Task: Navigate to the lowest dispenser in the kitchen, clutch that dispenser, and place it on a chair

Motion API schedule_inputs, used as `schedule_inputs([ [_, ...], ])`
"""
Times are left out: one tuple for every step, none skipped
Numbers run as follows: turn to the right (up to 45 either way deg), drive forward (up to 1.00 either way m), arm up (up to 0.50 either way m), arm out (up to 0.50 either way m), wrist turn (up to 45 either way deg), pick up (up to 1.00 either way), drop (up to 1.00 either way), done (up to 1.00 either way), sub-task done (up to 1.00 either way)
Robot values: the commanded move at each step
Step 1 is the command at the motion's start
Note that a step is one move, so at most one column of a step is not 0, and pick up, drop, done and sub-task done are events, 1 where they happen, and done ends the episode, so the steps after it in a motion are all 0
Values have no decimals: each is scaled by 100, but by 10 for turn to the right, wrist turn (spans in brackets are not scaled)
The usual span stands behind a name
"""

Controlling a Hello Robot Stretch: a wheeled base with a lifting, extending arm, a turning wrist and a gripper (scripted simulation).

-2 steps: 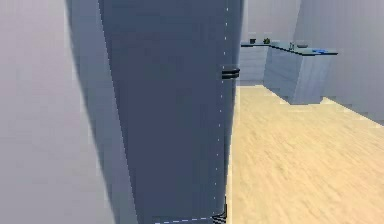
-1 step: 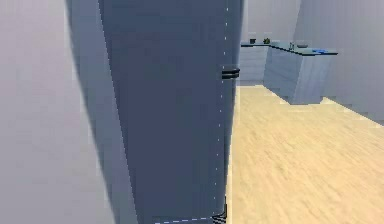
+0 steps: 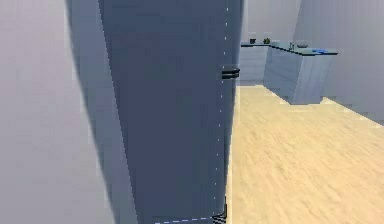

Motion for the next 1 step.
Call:
schedule_inputs([
  [0,0,28,0,0,0,0,0,0],
])
